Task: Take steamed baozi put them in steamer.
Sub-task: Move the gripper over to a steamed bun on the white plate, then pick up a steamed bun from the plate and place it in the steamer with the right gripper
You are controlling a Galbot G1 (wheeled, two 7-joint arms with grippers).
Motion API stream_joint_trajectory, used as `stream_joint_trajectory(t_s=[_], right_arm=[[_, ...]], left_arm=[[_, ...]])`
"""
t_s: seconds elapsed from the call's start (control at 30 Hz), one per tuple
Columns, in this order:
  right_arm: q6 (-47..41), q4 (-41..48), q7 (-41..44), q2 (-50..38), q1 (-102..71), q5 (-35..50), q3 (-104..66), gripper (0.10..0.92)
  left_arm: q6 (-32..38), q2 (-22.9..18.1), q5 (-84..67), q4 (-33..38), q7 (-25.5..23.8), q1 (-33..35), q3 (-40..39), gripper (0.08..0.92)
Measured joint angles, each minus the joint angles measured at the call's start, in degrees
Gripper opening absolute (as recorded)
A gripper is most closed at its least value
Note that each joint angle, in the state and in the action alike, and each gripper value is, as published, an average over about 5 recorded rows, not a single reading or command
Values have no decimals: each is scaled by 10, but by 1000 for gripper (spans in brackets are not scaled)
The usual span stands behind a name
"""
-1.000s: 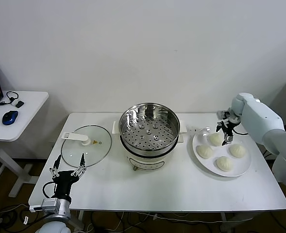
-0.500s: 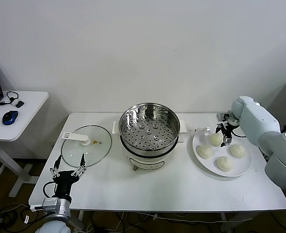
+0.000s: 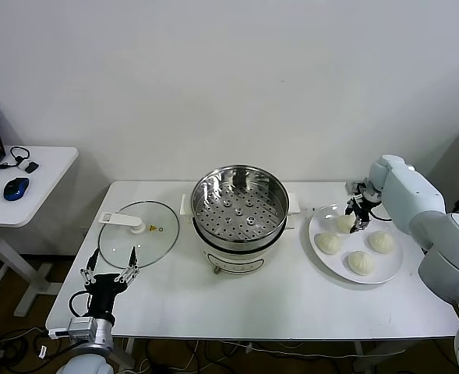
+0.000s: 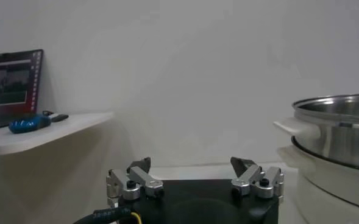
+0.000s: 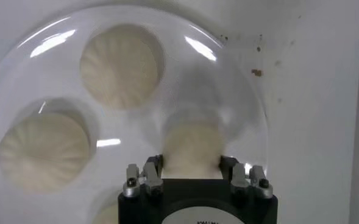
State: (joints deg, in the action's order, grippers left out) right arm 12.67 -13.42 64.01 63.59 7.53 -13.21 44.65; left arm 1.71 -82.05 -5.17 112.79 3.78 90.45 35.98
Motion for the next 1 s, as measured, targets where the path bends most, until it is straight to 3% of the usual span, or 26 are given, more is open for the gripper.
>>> stream_joint_trajectory(t_s=[0.27,0.63,1.0], right_arm=[[-21,-89,8,-46,45,81,87,619],[-37,-336,-1,-129,209,227,274,619],[3,-515,-30,-107,362,284,397,622]], left_arm=[[-4,4,-3,8,-1,0,5,823],[-7,8,-2,13,0,2,1,823],[-4,9,0,7,1,-1,-1,823]])
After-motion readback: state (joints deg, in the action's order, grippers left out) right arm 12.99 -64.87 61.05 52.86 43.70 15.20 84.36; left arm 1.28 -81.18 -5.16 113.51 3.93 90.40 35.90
